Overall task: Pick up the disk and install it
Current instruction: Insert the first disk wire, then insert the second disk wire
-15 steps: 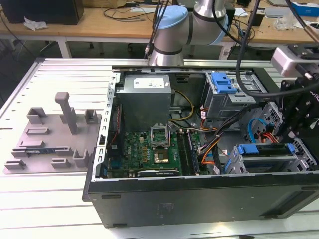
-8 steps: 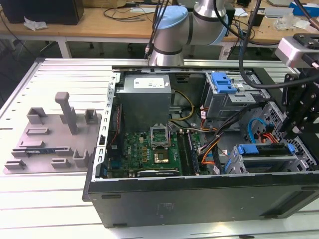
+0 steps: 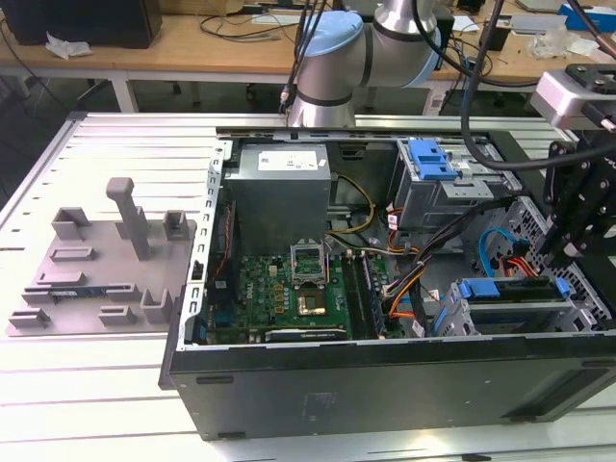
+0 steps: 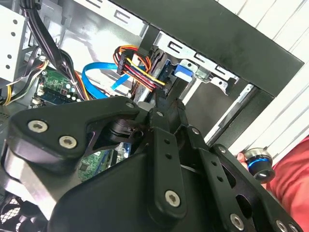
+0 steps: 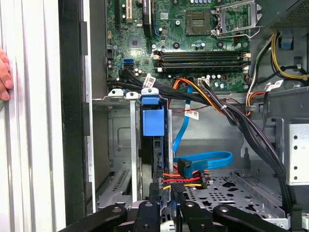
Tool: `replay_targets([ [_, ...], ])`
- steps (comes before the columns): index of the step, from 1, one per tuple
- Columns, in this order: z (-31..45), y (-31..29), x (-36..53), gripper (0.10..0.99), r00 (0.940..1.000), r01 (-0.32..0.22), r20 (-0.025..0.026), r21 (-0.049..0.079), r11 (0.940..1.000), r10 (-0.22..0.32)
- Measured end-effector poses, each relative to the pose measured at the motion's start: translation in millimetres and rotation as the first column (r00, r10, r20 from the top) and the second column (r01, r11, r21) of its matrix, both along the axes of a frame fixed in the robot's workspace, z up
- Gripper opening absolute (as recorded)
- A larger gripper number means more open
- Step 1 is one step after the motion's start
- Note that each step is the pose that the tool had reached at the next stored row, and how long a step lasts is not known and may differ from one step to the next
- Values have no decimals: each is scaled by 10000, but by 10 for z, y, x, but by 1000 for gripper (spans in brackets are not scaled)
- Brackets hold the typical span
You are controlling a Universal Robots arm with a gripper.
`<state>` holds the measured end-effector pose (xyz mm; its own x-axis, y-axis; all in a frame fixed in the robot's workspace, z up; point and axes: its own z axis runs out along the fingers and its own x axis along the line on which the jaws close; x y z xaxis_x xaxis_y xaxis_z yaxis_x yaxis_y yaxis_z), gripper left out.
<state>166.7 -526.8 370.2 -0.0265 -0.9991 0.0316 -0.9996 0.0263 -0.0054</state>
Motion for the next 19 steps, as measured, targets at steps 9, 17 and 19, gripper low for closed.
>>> replay_targets([
  [9,0,22,0,243,10000,1,0,0,10000,-1],
  [17,17,190,1,243,10000,-5,-22,-519,9987,4],
  [19,17,204,2,243,10000,-9,-22,-549,9985,8],
])
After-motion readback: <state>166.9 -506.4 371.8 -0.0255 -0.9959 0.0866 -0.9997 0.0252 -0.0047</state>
